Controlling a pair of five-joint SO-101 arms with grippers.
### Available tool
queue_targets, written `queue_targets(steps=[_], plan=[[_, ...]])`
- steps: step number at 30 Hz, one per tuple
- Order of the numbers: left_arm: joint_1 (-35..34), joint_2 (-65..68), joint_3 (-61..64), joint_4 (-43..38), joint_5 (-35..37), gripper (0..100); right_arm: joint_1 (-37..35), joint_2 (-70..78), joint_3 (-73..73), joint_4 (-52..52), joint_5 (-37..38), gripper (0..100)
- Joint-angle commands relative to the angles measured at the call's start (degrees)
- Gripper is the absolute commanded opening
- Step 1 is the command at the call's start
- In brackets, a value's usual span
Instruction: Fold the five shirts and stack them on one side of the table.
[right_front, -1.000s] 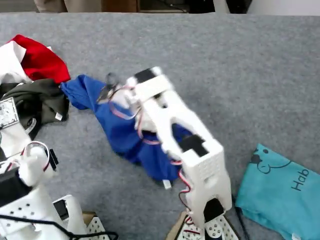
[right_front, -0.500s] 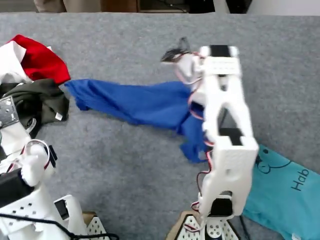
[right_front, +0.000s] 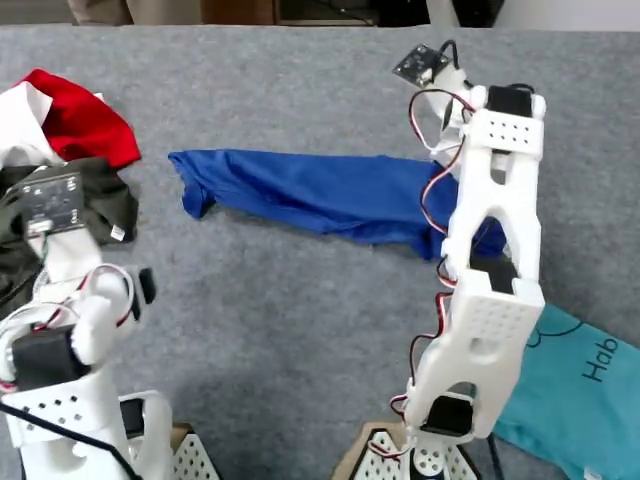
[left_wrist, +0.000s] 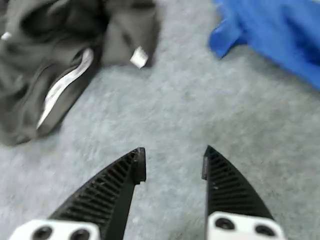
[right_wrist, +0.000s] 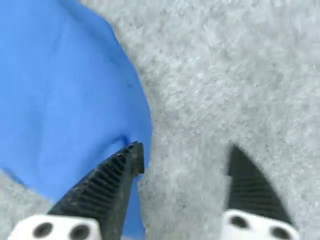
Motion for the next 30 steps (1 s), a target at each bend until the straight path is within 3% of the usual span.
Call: queue_targets(steps=[1, 6, 11, 18, 22, 30], plan=[[5.63, 1.71, 0.53, -5.98, 3.6, 21, 2.59, -5.14, -5.49, 5.1, -0.7, 43.8], [14.15, 15.43, -2.11, -11.87, 9.76, 21, 6.46, -9.19, -6.29, 14.95, 3.08, 40.1], [23.47, 33.36, -13.98, -12.04, 13.27, 21, 11.3, -10.95, -6.2, 21.63, 3.87, 25.3], [35.78, 57.36, -30.59, -13.36, 15.65, 21, 15.69, -10.95, 3.74, 20.92, 1.14, 4.6], [38.07, 70.02, -40.09, -15.12, 16.62, 21, 15.96, -10.95, 10.86, 15.03, 0.44, 4.1], [40.26, 90.33, -56.62, -15.12, 16.7, 20, 15.52, -11.03, 19.47, -8.7, -12.4, 4.3]])
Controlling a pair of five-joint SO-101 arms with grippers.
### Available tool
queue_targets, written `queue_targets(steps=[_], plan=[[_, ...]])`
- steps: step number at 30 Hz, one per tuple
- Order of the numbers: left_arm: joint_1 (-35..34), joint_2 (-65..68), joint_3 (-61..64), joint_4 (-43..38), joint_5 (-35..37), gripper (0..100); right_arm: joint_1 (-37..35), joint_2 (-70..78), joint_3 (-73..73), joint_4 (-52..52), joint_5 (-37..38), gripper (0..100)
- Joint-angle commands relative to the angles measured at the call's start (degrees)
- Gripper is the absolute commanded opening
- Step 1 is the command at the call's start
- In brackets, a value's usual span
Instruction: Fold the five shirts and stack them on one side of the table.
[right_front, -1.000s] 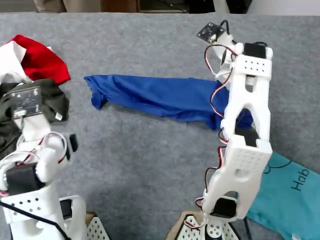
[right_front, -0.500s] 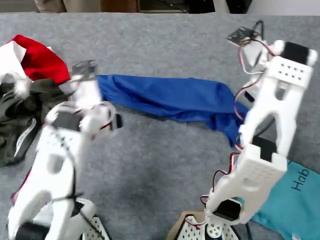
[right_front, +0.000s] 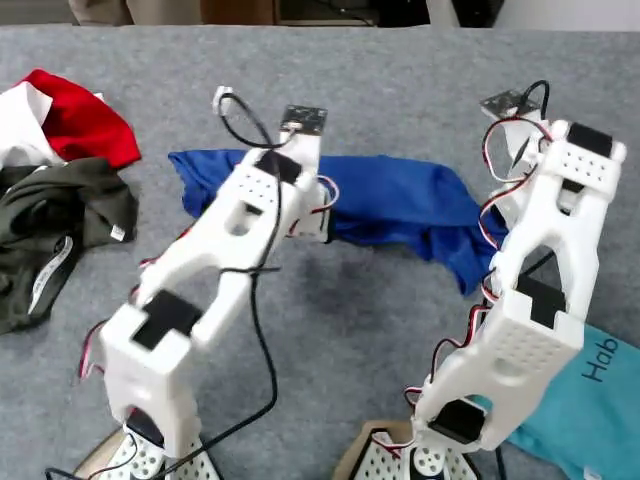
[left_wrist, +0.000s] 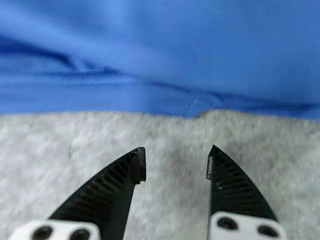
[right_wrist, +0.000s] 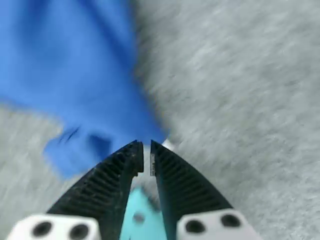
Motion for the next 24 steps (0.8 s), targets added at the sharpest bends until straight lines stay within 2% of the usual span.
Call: queue_targets(steps=[1, 5, 13, 17, 24], plan=[[1.58, 5.93, -9.05, -0.88, 0.09, 18, 0.4, -4.0, 1.8, -10.64, -6.15, 4.3], [1.58, 13.58, -16.44, -0.88, 0.0, 14, 0.31, -4.26, 2.86, -15.03, -9.76, 4.4], [-0.44, 24.13, -32.09, -0.88, 0.0, 2, 0.13, -4.26, 2.86, -15.3, -9.58, 4.4], [-1.67, 28.0, -38.77, -0.35, 0.0, 2, 0.13, -4.35, 2.77, -15.3, -9.58, 4.4], [-6.59, 28.97, -54.07, 10.29, 0.0, 2, 0.04, -5.14, 2.95, -15.12, -9.58, 4.4]])
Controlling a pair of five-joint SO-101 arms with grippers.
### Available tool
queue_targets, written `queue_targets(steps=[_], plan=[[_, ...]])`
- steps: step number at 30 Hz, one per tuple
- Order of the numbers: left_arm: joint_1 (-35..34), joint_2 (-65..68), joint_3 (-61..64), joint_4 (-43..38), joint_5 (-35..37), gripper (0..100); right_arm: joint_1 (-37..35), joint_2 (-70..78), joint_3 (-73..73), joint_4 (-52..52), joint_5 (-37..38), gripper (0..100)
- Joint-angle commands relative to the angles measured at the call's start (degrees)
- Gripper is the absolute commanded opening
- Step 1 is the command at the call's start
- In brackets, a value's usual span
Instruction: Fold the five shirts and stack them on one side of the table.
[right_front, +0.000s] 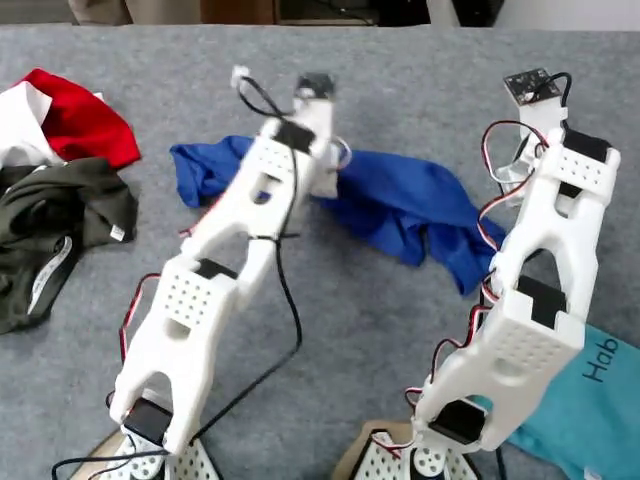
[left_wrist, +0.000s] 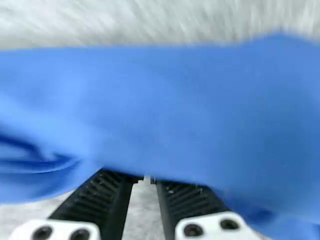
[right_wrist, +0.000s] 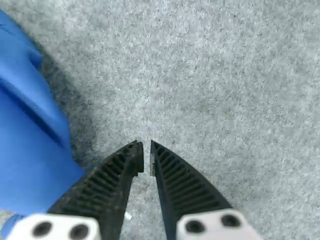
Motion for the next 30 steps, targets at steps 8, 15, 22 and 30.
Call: queue_targets(steps=[8, 15, 22, 30], plan=[[-8.79, -1.1, -42.73, 21.1, 0.09, 2, -0.84, -13.49, 0.57, 3.16, -0.44, 4.4], [-13.36, -3.03, -47.3, 25.41, 0.35, 2, -8.22, -20.0, 0.57, 17.32, 8.09, 4.4], [-15.74, -8.31, -46.95, 25.76, 0.18, 2, -18.77, -22.99, 3.03, 22.59, 12.48, 7.6], [-15.12, -12.7, -46.86, 27.08, 0.44, 2, -36.7, -23.96, 11.47, 6.15, 10.37, 37.6]])
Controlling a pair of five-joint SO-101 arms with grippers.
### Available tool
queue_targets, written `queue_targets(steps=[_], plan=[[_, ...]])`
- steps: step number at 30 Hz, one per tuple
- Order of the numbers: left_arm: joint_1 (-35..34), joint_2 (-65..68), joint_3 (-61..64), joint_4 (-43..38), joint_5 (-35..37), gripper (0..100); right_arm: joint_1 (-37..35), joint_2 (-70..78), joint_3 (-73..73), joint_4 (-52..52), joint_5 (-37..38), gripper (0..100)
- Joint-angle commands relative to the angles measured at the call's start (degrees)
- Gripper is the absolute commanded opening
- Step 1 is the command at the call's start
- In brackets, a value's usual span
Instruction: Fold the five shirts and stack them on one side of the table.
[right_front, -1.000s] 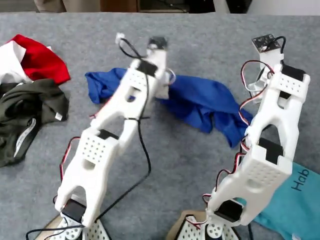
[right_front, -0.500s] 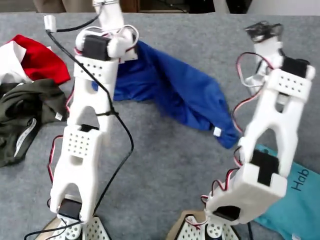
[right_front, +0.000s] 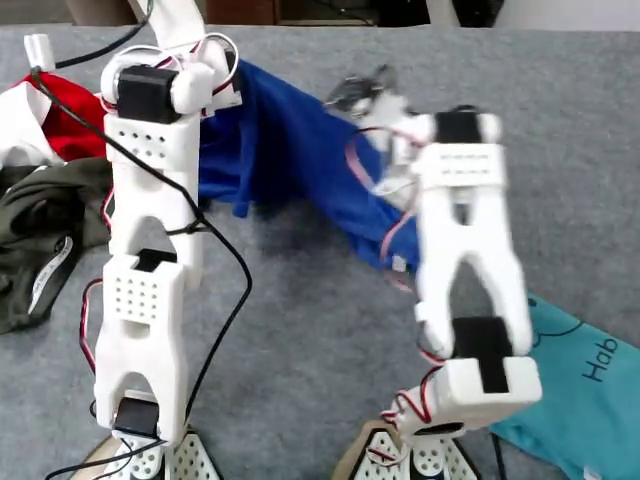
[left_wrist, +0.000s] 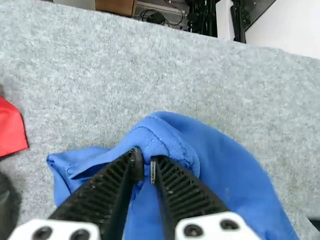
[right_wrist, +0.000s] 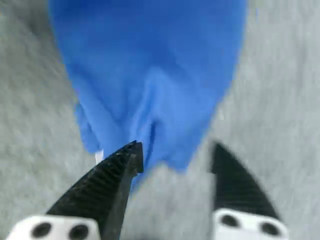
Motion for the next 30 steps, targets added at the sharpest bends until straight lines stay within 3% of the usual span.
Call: queue_targets(steps=[1, 5, 12, 15, 20, 30], plan=[[0.18, -4.62, -2.46, 0.62, 0.44, 2, -6.73, -2.86, 0.4, -9.58, -3.25, 40.0], [0.88, -5.14, -2.46, 0.7, 0.44, 2, -10.15, -0.48, 0.31, -20.75, -8.44, 44.9], [3.52, -10.86, 5.45, 0.7, 0.53, 2, -11.74, 13.67, -2.51, -32.88, -18.02, 43.9], [4.48, -13.85, 10.2, 0.7, 0.53, 2, -10.33, 19.21, -7.78, -30.68, -21.98, 33.7], [4.66, -16.4, 14.42, 0.62, 0.53, 2, -6.55, 21.76, -14.99, -25.05, -25.49, 2.4], [4.57, -16.31, 15.12, 0.62, 0.35, 2, 8.22, 21.76, -23.25, -10.99, -23.38, 0.5]])
